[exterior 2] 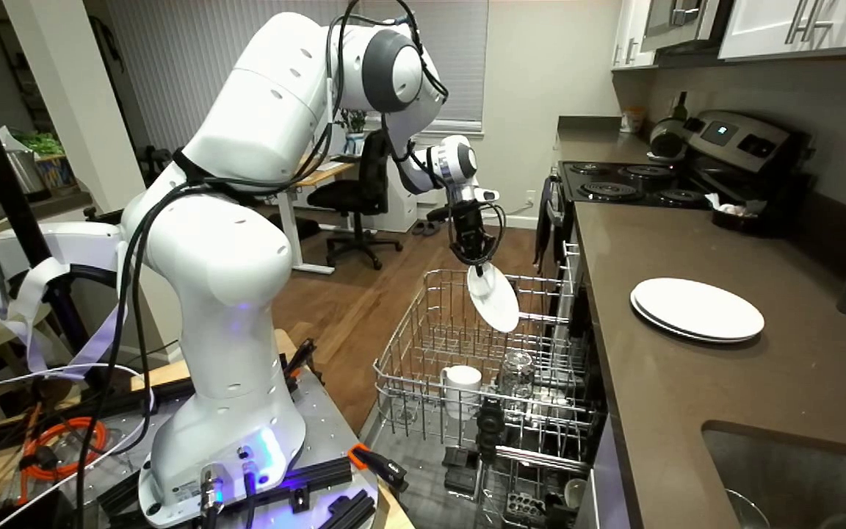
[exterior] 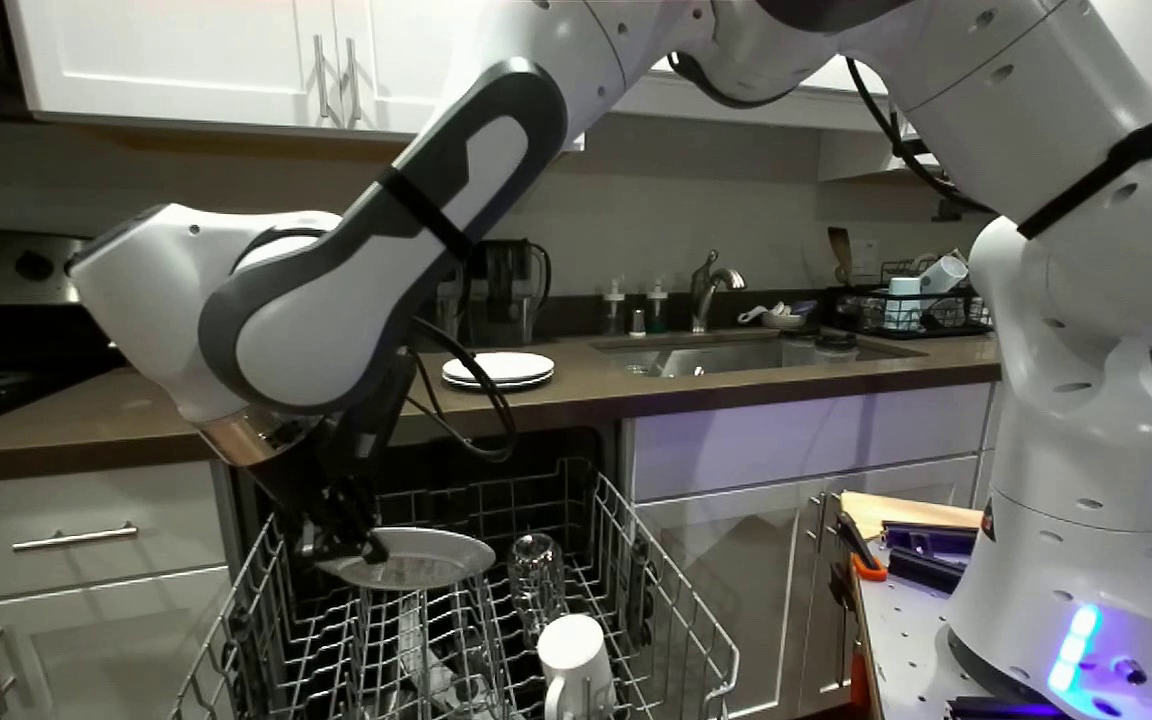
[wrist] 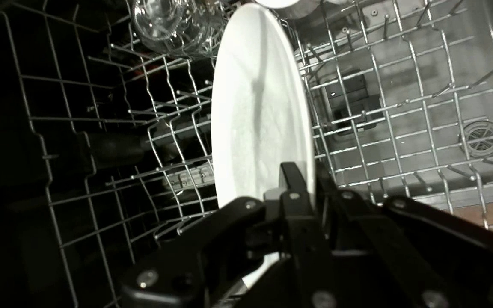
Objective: Put the plate in the dishwasher on its side
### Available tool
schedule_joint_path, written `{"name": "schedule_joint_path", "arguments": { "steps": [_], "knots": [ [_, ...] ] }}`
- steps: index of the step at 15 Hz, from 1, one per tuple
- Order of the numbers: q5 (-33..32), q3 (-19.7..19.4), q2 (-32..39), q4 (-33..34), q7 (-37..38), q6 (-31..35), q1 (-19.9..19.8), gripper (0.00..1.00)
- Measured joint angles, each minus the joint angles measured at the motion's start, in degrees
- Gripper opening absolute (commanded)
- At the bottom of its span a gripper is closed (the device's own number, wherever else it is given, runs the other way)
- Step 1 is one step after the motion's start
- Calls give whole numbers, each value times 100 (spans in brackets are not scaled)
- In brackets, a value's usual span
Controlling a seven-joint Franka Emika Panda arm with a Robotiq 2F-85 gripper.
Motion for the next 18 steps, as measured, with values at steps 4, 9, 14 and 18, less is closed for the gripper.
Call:
{"name": "schedule_joint_path", "arguments": {
  "steps": [4,9,14,18],
  "knots": [
    [53,108,18,-5,-1110,246,15,3],
    [817,385,-20,-19,-2481,294,-93,3],
    [1823,636,-247,-382,-3200,784,-518,3],
    [2436,743,-299,-837,-3668,1521,-850,3]
  ]
}}
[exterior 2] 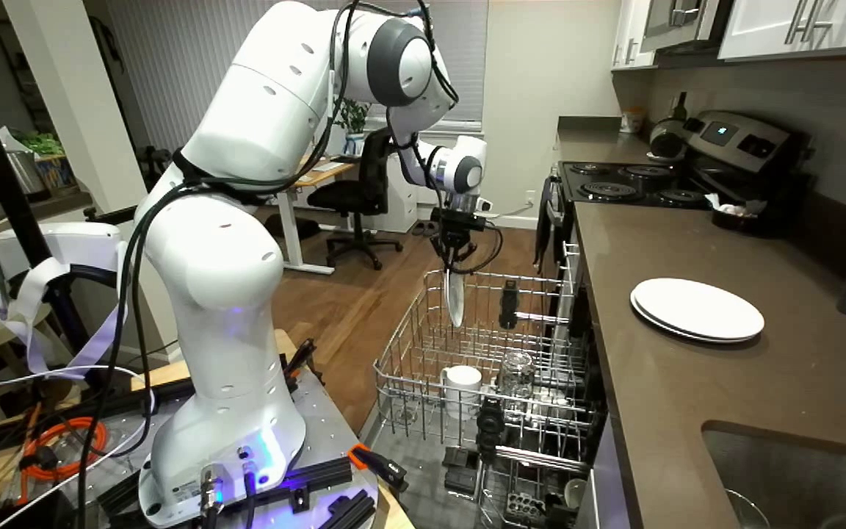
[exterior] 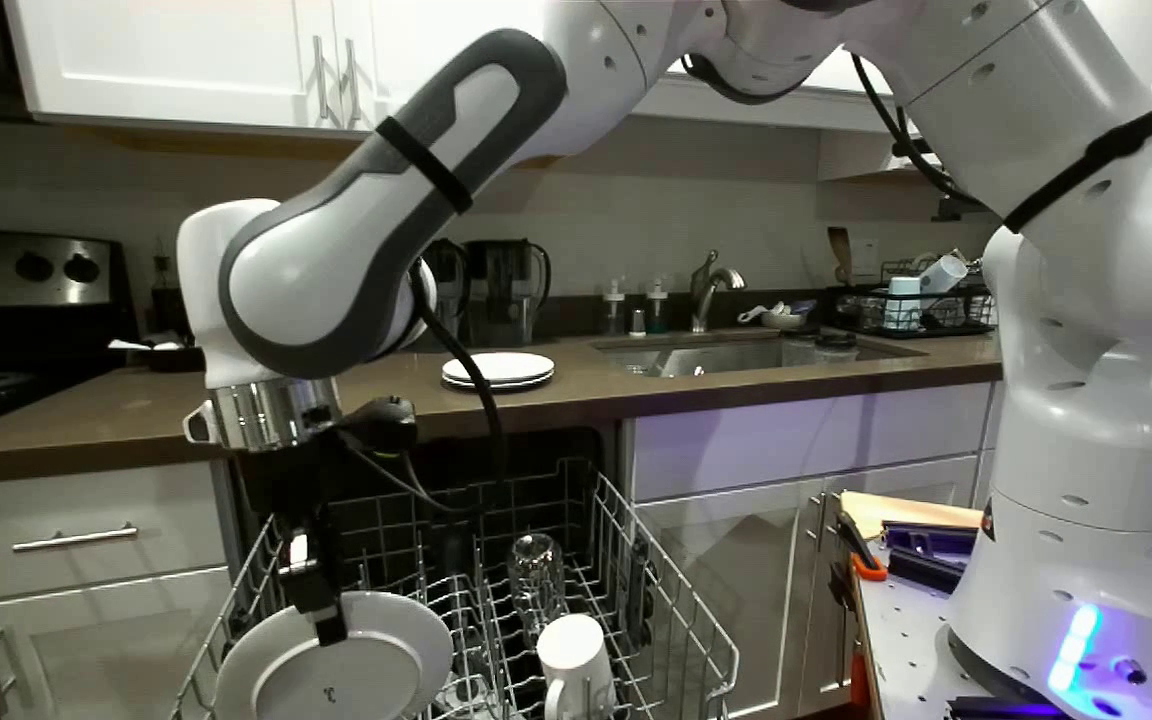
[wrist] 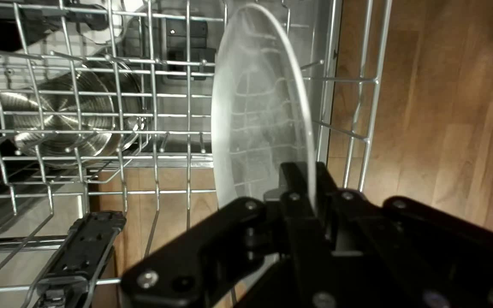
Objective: Put the plate in the dishwasher on its side
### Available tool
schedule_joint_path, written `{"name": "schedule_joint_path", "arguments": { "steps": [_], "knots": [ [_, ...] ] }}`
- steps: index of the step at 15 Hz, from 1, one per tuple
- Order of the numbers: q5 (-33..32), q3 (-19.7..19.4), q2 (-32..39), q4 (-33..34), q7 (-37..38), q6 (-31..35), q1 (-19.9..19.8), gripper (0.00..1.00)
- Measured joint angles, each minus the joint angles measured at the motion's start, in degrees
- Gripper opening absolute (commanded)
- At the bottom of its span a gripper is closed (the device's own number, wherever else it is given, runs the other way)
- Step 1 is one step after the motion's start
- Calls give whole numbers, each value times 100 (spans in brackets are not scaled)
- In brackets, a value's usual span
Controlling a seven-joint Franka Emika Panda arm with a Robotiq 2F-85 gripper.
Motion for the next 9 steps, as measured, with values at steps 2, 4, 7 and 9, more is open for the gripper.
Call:
{"name": "schedule_joint_path", "arguments": {
  "steps": [2,4,7,9],
  "knots": [
    [248,63,18,-241,-205,382,-130,3],
    [360,108,58,-398,-317,595,-205,3],
    [363,99,131,-444,-328,653,-216,3],
    [363,96,133,-444,-328,653,-221,3]
  ]
}}
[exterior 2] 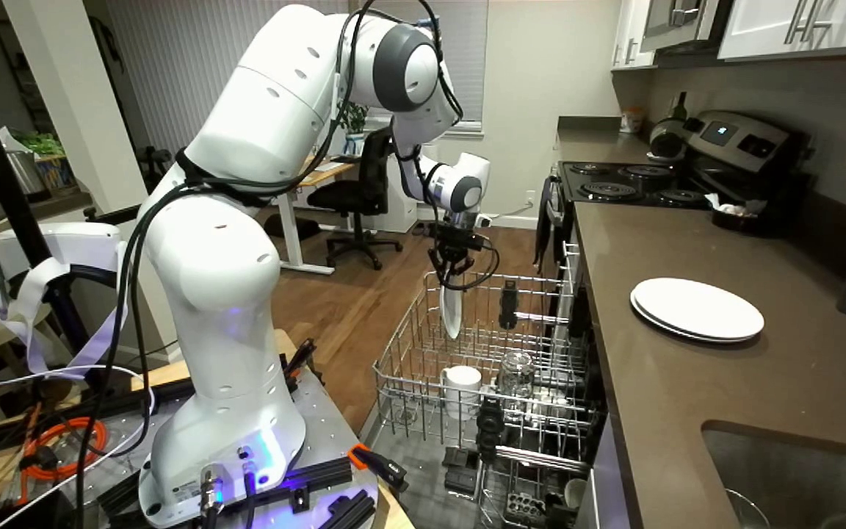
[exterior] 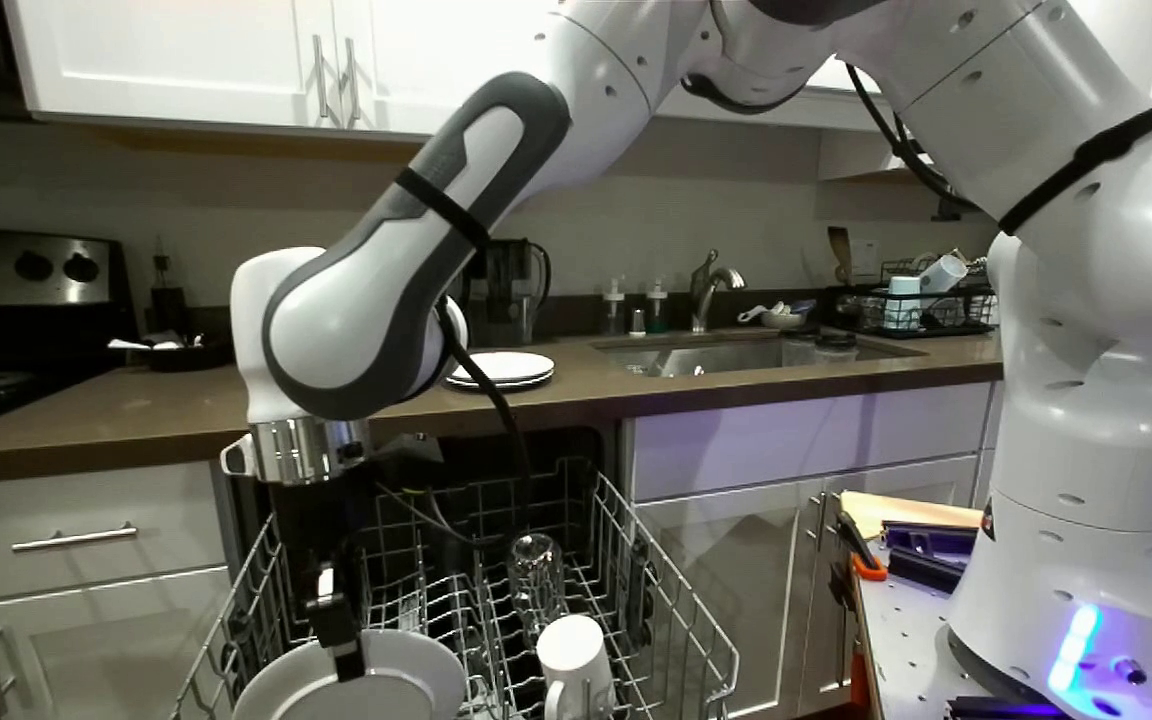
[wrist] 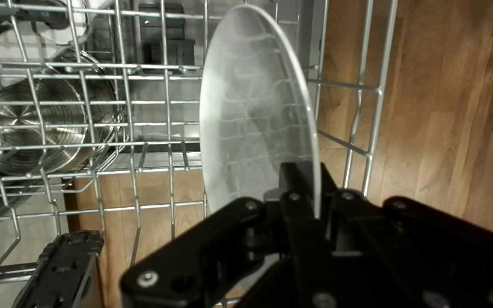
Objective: Put the plate in the dishwasher on its side
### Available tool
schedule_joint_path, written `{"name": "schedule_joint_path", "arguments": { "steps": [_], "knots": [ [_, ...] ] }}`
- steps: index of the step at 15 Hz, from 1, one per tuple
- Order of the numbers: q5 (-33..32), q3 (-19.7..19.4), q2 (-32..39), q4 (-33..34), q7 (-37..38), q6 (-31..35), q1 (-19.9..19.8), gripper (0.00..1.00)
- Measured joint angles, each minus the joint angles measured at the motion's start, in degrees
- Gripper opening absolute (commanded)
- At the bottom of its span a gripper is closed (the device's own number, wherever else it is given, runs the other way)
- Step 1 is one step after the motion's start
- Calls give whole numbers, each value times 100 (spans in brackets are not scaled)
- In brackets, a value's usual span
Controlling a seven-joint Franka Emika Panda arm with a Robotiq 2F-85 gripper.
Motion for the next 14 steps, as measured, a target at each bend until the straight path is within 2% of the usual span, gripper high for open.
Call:
{"name": "schedule_joint_path", "arguments": {
  "steps": [3,6,10,14],
  "knots": [
    [0,-2,11,-22,-11,65,-9,3],
    [81,105,139,-209,-426,622,-185,3],
    [310,447,298,-648,-1130,1426,-811,3],
    [487,863,324,-951,-1581,1645,-1481,3]
  ]
}}
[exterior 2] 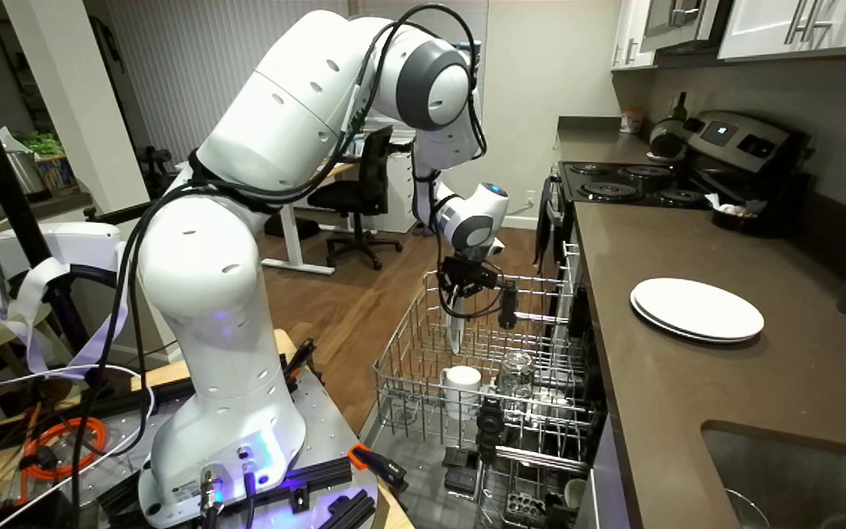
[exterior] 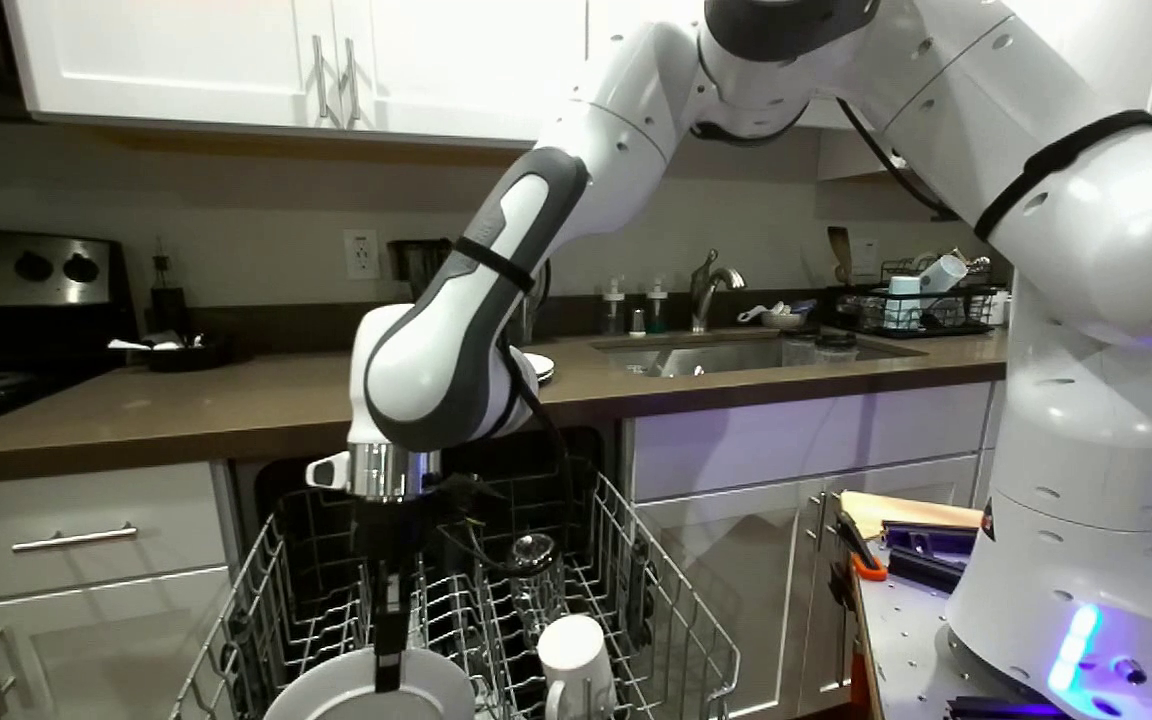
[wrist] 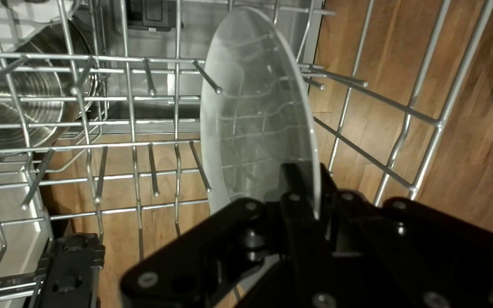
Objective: Put the plate in the dishwasher on its side
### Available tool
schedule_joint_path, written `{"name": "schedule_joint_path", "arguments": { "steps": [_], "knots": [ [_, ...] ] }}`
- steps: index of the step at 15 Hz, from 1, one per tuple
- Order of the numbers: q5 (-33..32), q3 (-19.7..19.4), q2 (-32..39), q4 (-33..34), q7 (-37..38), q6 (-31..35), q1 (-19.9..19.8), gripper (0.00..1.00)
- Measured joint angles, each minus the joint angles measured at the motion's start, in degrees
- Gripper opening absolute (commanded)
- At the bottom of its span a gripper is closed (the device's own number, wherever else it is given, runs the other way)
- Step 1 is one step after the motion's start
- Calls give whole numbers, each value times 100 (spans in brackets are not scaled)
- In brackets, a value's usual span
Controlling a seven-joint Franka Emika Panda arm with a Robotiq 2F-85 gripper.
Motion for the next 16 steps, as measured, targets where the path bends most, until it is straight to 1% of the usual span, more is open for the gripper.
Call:
{"name": "schedule_joint_path", "arguments": {
  "steps": [1,3,4,9,12,13,14,16],
  "knots": [
    [43,65,0,-31,-62,4,-106,3],
    [75,148,-3,-75,-111,5,-247,37],
    [79,164,-10,-89,-111,1,-276,42],
    [80,196,-140,-160,-110,-116,-274,73],
    [79,145,-389,-202,-47,-348,-169,93],
    [74,85,-521,-212,30,-458,-70,98],
    [58,-2,-683,-218,135,-588,71,100],
    [15,-198,-1008,-221,391,-886,391,100]
  ]
}}
